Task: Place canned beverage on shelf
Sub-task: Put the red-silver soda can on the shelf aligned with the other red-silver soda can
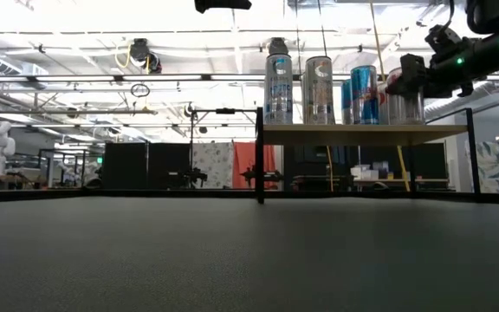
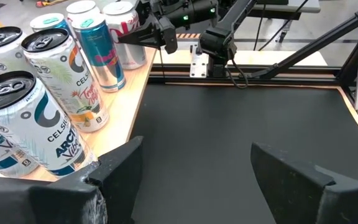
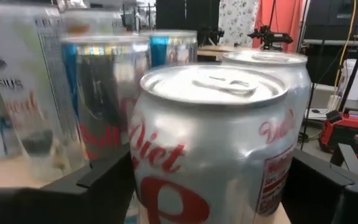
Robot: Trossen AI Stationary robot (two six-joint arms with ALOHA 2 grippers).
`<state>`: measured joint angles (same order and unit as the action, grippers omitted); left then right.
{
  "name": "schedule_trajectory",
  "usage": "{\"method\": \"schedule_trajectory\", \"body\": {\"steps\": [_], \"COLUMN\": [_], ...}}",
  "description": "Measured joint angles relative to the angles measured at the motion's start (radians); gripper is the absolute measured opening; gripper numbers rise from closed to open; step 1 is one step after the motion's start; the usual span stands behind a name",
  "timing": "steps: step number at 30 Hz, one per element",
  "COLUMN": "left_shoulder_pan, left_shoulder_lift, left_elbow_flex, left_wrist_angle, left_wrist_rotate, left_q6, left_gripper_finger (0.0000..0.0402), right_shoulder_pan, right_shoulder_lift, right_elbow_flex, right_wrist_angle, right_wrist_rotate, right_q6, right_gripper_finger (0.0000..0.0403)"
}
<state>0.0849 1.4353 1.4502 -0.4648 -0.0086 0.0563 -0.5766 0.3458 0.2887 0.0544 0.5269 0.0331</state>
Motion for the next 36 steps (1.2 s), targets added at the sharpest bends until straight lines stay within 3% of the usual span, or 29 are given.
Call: {"method": "schedule_trajectory", "body": {"steps": [5,14,36], "left_shoulder_pan": [0.0,0.0,0.0], "left_shoulder_lift": [0.0,0.0,0.0], "left_elbow_flex": [0.0,0.0,0.0], "left_wrist_angle": [0.0,0.0,-0.001], "left_wrist_rotate": [0.0,0.0,0.0], "left_q6": [0.0,0.0,0.001], "left_gripper_finger": [0.0293,0.0293,0.0293], "right_shoulder_pan": [0.0,0.0,0.0], "right_shoulder_lift": [0.001,-0.026,-0.051], "right_elbow_flex": [-0.003,0.001,0.28], "right_wrist_angle": [-0.012,0.036,-0.35], "right_wrist_rotate": [0.001,-0.001,-0.008], "right_q6": [-0.042,-0.065,-0.044], "right_gripper_finger": [0.0341,0.0348,0.0348]}}
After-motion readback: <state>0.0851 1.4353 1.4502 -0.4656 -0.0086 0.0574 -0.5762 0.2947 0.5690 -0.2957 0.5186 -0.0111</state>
